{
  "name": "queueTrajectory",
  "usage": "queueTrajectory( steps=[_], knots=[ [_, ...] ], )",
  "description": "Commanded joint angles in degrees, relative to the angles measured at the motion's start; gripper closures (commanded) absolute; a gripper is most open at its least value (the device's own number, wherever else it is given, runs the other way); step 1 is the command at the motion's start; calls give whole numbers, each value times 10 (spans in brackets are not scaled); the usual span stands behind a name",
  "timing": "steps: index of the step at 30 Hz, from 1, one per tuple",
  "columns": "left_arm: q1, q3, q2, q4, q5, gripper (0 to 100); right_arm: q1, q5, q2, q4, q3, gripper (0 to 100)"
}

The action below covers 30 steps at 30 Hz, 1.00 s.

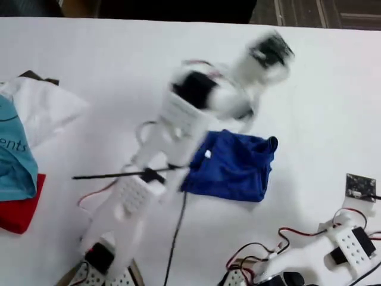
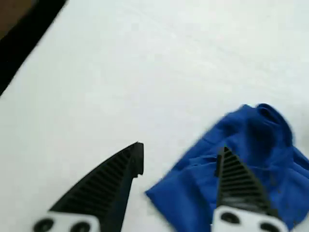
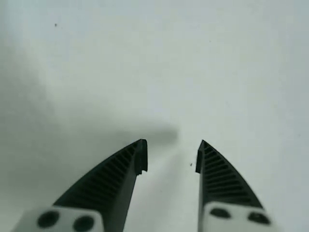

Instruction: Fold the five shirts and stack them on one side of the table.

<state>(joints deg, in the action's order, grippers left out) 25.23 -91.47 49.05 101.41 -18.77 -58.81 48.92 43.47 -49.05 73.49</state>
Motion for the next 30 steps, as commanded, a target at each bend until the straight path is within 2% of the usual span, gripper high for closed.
queueTrajectory(
  steps=[1,2,3,5,7,13,18,21,25,30],
  knots=[
    [-114,-10,-13,11,-2,967,51,-3,17,2,-6,933],
    [-144,0,-13,11,4,991,69,-4,17,-2,-8,994],
    [-172,12,-13,11,14,950,90,-8,15,-14,-13,976],
    [-223,36,-13,11,19,984,141,-37,14,-54,-40,981],
    [-263,65,-13,12,19,975,200,-62,13,-103,-94,976],
    [-334,207,-86,12,18,975,414,-160,-15,-277,-351,978],
    [-396,397,-193,7,16,974,574,-207,-169,-362,-550,978],
    [-452,501,-253,-23,16,974,624,-210,-285,-386,-649,978],
    [-507,669,-351,-88,15,974,656,-210,-414,-404,-772,978],
    [-530,975,-508,-236,15,974,713,-211,-531,-453,-927,978]
  ],
)
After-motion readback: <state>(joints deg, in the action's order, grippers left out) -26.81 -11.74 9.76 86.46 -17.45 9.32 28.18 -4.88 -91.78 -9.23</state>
